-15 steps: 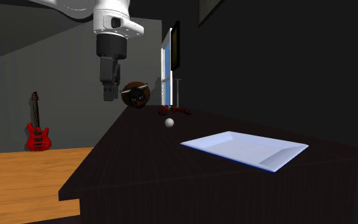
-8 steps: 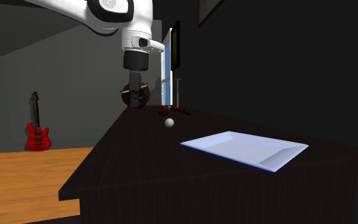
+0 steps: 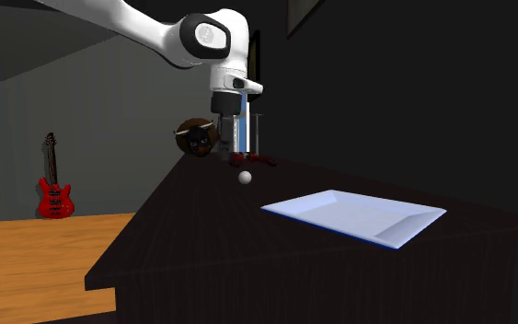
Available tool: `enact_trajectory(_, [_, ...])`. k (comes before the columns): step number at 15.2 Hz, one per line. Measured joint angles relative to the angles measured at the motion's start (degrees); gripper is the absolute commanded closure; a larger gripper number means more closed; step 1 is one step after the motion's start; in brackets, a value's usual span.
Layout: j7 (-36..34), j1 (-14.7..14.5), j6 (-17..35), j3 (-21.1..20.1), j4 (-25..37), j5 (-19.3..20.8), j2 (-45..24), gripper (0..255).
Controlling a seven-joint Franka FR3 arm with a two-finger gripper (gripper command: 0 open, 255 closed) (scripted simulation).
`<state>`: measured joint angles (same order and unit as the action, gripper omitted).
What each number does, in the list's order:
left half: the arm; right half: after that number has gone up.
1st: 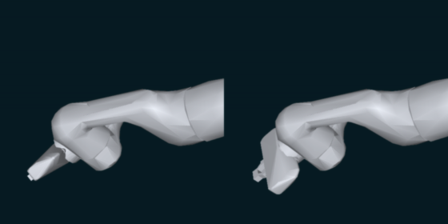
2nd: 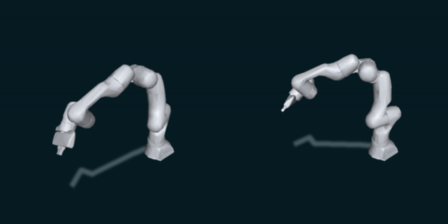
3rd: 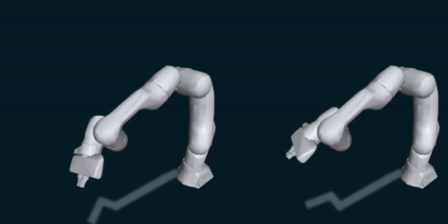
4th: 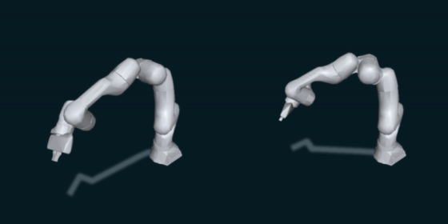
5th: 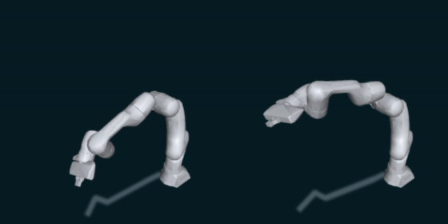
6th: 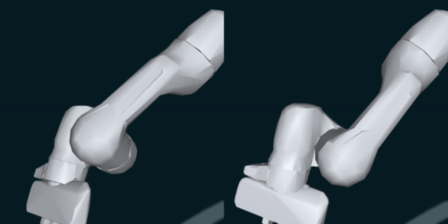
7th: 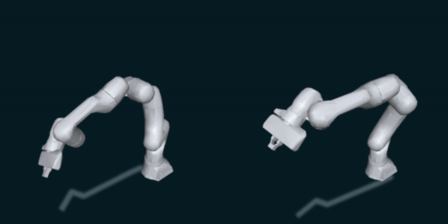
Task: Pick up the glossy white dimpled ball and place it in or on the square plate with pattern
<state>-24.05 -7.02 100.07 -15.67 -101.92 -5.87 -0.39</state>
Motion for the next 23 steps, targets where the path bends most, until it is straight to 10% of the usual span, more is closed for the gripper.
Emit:
enact_trajectory(9, [-6.92,-5.18,-3.39,-2.11,23.78,4.79,-21.06,0])
enact_trajectory(23, [-7.07,-5.49,2.31,-2.12,19.07,4.98,-22.06,0])
